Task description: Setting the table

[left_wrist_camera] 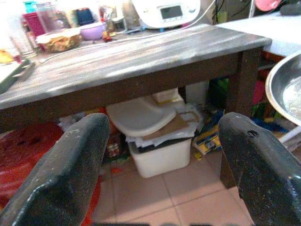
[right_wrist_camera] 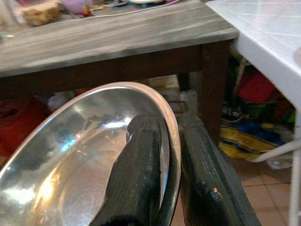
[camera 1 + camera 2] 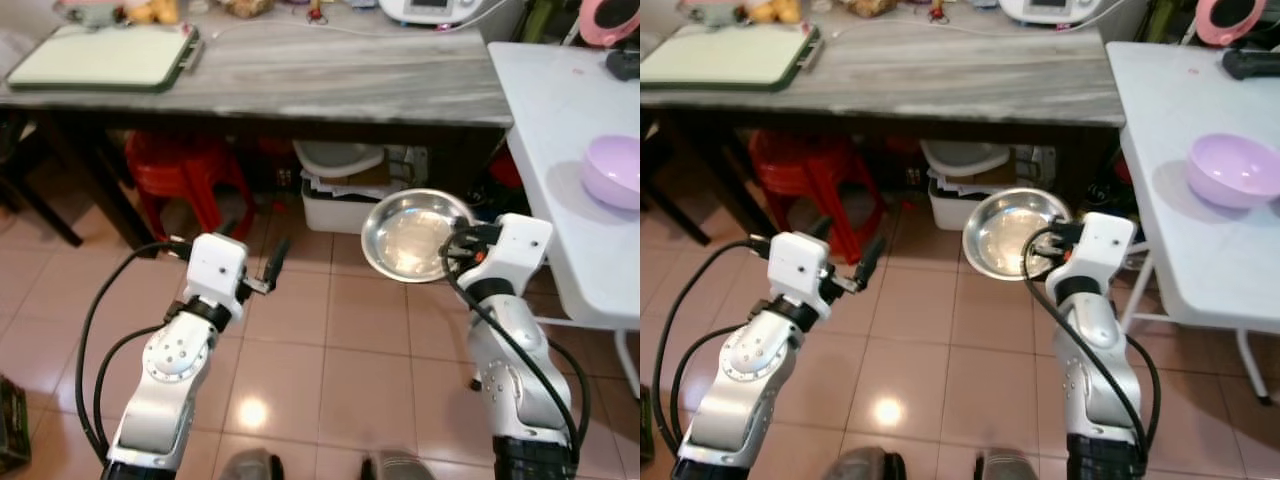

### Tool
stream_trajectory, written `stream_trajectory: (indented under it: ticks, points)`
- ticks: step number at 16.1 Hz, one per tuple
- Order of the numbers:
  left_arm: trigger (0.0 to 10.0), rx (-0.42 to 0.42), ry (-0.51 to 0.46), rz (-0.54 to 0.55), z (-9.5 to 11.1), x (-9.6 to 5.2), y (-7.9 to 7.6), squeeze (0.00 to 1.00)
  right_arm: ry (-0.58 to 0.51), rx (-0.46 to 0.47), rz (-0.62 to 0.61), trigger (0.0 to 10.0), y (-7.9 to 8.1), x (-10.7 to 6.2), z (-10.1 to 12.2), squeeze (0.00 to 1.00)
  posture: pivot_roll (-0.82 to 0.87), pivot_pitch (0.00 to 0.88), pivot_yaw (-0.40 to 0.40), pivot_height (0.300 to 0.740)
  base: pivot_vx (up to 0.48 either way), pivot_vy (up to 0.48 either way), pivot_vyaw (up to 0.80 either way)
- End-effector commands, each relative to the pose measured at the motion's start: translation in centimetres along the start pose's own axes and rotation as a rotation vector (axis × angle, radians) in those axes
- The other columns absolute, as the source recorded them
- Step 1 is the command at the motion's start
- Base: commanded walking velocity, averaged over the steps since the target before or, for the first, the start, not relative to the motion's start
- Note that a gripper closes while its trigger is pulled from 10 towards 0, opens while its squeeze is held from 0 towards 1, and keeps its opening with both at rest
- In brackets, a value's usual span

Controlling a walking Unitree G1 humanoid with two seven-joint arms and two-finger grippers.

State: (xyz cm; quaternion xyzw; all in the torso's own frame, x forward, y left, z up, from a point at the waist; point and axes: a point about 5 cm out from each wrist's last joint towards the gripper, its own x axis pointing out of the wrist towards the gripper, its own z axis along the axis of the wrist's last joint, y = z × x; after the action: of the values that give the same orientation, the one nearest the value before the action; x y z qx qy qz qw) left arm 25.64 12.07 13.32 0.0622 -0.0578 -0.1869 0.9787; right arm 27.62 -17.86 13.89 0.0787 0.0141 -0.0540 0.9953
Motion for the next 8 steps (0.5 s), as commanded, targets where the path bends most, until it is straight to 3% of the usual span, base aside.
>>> stream_trajectory:
  ticks: [1, 8]
  points:
    - [10.0, -0.004, -0.002, -0.025, 0.2, 0.1, -0.6, 0.00, -0.023, 0.001, -0.004, 0.0, -0.5, -0.1, 0.5, 0.00, -0.05, 0.111, 0.026, 0.740, 0.480, 0.000, 0.00]
    - [10.0, -0.012, -0.015, -0.036, 0.5, 0.2, -0.9, 0.00, -0.060, -0.006, 0.078, 0.0, 0.7, -0.3, 1.0, 0.00, -0.05, 0.116, 0.028, 0.740, 0.480, 0.000, 0.00]
